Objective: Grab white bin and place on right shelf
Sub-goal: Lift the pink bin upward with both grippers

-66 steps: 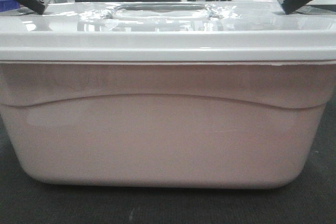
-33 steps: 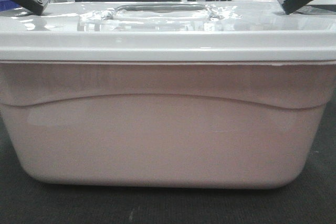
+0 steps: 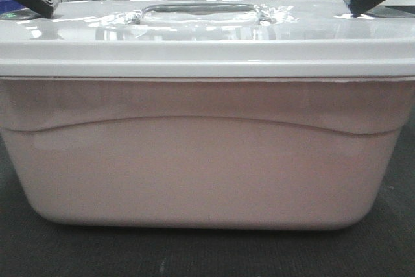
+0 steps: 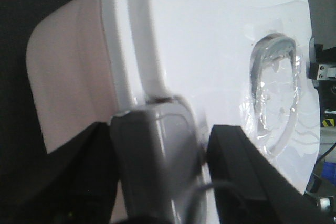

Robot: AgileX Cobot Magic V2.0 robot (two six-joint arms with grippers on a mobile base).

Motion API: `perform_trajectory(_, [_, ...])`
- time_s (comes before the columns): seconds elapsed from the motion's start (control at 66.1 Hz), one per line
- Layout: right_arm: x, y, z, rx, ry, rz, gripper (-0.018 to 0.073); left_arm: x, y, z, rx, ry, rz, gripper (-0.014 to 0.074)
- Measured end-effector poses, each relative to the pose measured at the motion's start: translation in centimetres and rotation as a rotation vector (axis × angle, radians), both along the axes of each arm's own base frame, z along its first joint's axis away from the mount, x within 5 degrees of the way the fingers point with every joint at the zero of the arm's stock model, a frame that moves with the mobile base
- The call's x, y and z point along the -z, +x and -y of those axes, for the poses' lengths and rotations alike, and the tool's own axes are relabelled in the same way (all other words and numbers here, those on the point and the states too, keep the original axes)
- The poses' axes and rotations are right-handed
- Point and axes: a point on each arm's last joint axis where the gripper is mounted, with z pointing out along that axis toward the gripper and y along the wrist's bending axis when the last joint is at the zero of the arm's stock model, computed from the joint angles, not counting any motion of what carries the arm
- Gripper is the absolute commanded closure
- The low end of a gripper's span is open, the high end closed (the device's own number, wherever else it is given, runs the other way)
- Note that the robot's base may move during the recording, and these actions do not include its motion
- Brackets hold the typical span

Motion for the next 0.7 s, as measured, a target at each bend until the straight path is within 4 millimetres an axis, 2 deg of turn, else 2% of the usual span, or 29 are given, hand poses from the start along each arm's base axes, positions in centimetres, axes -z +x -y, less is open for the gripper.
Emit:
perform_trajectory(0.257, [-1.1,-0.3,0.0,-0.005,-0.019,0.075,0.0200,-1.0,-0.5,0.1,0.003,-0.003,0.047,0.0420])
perform_trajectory(0.696, [-5.5,-4.1,-0.4,-0.032,-0.083,0.305,0.0200,-5.8,-4.5,0.1,0.018,0.048,0.269,0.0420])
